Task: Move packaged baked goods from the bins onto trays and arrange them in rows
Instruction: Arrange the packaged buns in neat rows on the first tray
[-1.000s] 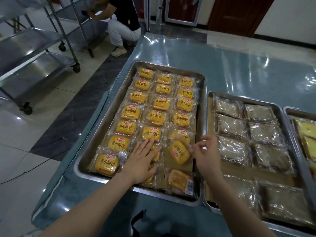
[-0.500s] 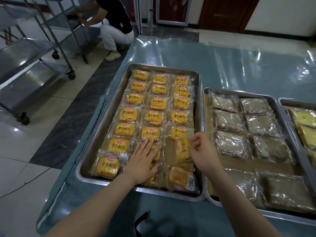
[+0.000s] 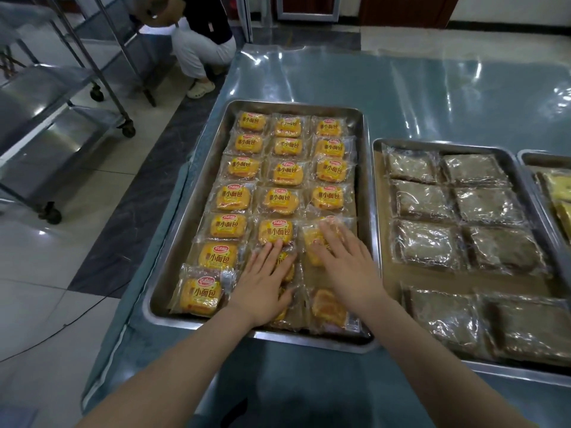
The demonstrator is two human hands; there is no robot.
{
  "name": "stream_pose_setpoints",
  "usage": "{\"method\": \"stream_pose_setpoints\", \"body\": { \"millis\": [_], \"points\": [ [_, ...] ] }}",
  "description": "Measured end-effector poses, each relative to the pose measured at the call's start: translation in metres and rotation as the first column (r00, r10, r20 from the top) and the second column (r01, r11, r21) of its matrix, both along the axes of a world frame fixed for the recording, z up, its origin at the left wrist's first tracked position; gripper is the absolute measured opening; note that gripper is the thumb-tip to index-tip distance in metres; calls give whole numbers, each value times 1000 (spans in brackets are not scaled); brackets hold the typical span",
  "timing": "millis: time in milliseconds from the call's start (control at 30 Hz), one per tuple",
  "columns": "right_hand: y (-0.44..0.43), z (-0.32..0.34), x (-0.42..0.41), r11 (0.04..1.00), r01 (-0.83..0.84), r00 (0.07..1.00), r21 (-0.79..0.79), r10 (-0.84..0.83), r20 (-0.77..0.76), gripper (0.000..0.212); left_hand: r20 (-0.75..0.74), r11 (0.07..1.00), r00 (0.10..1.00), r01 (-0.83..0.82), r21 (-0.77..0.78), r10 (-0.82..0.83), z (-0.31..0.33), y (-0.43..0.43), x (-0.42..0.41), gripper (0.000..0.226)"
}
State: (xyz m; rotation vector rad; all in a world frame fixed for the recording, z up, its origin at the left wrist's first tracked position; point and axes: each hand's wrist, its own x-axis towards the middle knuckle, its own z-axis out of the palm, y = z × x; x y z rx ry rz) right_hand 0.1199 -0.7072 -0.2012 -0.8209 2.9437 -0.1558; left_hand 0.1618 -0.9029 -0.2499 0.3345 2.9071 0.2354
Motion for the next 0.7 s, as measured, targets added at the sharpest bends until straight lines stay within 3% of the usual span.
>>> {"method": "stream_pose_setpoints", "body": {
  "millis": [100,200,300,433,700],
  "points": [
    [-5,-10,-17,979,-128,992,160,127,15,71,6,999,1000,4,-32,-4,0,1,0,73],
    [-6,-7,-29,969,-147,986,196,161,-54,64,24,999,1000,9,-44,-8,0,2,0,72],
    [-4,-2,-34,979,-34,995,202,52,-85,55,42,999,999,16,-44,-14,1,0,-1,72],
    [8,1,-29,970,200,980,140,-200,-17,44,99,1000,995,18,1,-18,6,1,-6,72],
    [9,-5,5,972,236,949,16,-234,212,43,112,998,991,69,-1,-69,9,-3,-3,72]
  ]
}}
